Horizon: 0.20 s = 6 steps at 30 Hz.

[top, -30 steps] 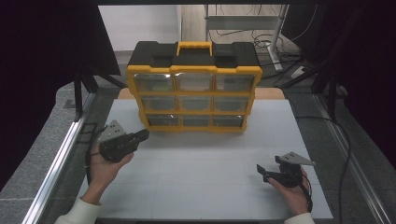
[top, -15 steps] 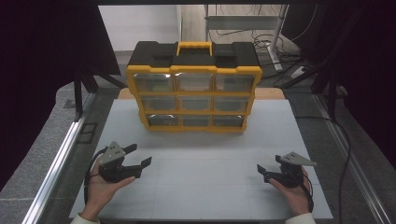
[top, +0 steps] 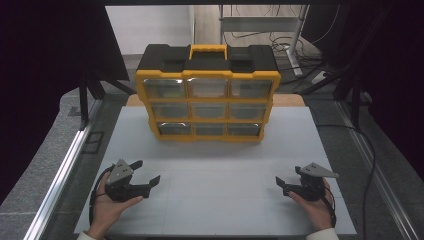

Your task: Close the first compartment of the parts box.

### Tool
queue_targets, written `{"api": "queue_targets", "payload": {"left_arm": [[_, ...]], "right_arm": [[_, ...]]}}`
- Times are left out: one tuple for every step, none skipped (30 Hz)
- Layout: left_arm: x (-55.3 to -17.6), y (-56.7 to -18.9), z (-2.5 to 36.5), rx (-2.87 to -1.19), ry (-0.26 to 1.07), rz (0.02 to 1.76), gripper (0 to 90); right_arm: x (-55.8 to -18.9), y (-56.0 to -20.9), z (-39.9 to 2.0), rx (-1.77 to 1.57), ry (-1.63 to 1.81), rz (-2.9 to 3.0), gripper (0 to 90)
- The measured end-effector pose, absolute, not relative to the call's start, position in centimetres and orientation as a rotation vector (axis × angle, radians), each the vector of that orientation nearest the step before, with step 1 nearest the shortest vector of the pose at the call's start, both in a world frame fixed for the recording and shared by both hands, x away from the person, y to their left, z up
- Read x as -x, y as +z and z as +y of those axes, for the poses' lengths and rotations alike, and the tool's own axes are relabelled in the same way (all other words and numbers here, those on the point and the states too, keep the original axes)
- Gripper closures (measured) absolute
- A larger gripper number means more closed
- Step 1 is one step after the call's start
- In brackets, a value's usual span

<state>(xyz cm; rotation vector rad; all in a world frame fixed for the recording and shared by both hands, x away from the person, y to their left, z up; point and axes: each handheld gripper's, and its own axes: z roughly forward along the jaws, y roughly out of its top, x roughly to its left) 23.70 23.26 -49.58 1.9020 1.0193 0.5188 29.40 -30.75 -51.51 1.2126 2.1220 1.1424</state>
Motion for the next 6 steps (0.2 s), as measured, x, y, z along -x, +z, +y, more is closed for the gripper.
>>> {"api": "queue_targets", "payload": {"left_arm": [[-23.70,-49.62,23.23,-1.903,0.519,1.019,16.2],[-23.70,-49.63,23.19,-1.904,0.521,1.017,16.2],[-23.71,-49.63,23.15,-1.904,0.523,1.016,16.2],[-23.75,-49.62,23.12,-1.905,0.522,1.014,16.2],[-23.79,-49.64,23.08,-1.905,0.524,1.013,16.2],[-23.82,-49.68,23.03,-1.906,0.525,1.013,16.2]], "right_arm": [[-29.36,-51.51,-30.73,-1.214,1.137,2.121,13.4],[-29.34,-51.51,-30.73,-1.213,1.137,2.122,13.4],[-29.31,-51.51,-30.74,-1.214,1.136,2.122,13.4],[-29.27,-51.52,-30.76,-1.213,1.136,2.120,13.4],[-29.23,-51.52,-30.81,-1.214,1.144,2.121,13.3],[-29.18,-51.49,-30.85,-1.215,1.141,2.117,13.4]]}}
